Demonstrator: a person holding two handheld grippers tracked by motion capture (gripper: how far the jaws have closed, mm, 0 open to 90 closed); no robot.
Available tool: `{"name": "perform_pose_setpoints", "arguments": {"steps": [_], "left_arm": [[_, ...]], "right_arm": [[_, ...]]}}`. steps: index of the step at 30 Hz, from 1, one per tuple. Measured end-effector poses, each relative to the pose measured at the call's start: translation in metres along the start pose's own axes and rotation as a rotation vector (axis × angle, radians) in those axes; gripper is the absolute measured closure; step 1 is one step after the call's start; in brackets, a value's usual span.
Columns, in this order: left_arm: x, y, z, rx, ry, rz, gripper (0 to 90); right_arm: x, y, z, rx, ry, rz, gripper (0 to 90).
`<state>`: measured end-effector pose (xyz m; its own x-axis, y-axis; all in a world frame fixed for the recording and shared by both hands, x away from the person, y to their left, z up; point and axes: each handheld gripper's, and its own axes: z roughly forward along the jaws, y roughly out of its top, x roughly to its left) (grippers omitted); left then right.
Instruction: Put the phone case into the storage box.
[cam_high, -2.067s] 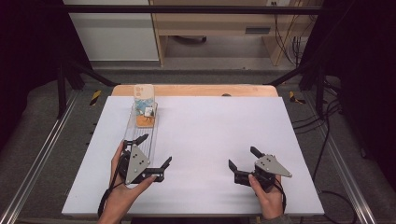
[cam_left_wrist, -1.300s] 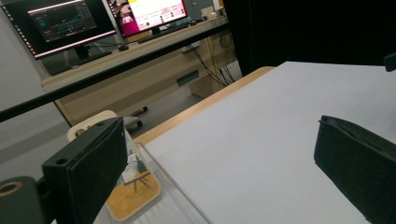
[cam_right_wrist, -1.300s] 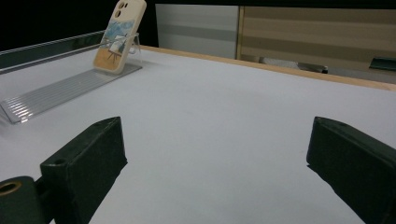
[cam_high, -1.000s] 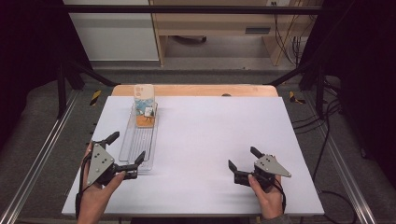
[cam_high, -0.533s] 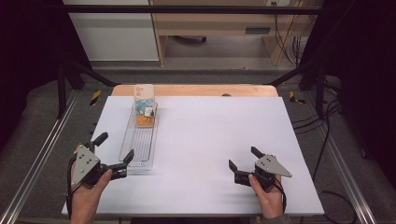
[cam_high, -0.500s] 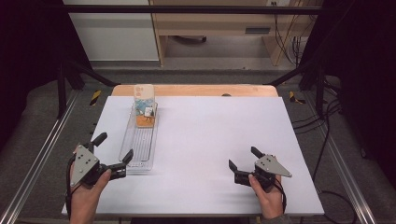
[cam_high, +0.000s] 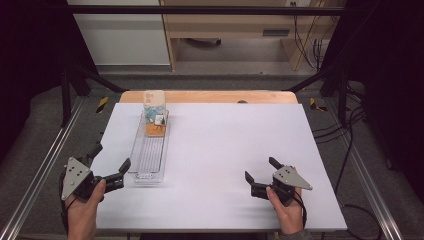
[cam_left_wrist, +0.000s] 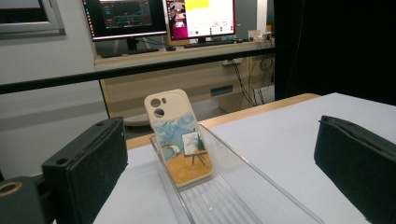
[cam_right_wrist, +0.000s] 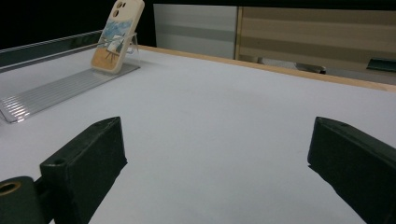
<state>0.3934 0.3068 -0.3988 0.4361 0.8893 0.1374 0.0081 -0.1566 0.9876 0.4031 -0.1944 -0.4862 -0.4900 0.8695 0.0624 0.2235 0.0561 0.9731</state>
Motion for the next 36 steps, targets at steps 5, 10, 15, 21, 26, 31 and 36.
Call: {"name": "perform_pose_setpoints", "arguments": {"steps": [5,10,15,21,26,31,36], "left_arm": [[0.004,-0.009,0.001,0.006,0.0,-0.017,2.4],[0.005,-0.018,0.002,0.017,-0.001,-0.023,2.4],[0.006,-0.025,0.002,0.017,-0.001,-0.033,2.4],[0.003,-0.031,0.003,0.014,-0.021,-0.039,2.4],[0.0,-0.037,0.004,0.016,-0.043,-0.038,2.4],[-0.001,-0.044,0.004,0.022,-0.067,-0.046,2.7],[-0.002,-0.051,0.002,0.027,-0.076,-0.056,2.7]], "right_arm": [[-0.001,0.0,0.0,0.0,-0.002,-0.002,4.1],[-0.003,0.0,-0.001,-0.003,-0.009,-0.004,4.1],[-0.005,0.001,-0.003,-0.01,-0.017,-0.005,4.1],[-0.007,0.001,-0.004,-0.013,-0.026,-0.007,4.2],[-0.009,0.0,-0.004,-0.014,-0.032,-0.012,4.2],[-0.011,0.001,-0.005,-0.017,-0.042,-0.017,4.2],[-0.015,0.0,-0.007,-0.025,-0.055,-0.033,4.5]]}}
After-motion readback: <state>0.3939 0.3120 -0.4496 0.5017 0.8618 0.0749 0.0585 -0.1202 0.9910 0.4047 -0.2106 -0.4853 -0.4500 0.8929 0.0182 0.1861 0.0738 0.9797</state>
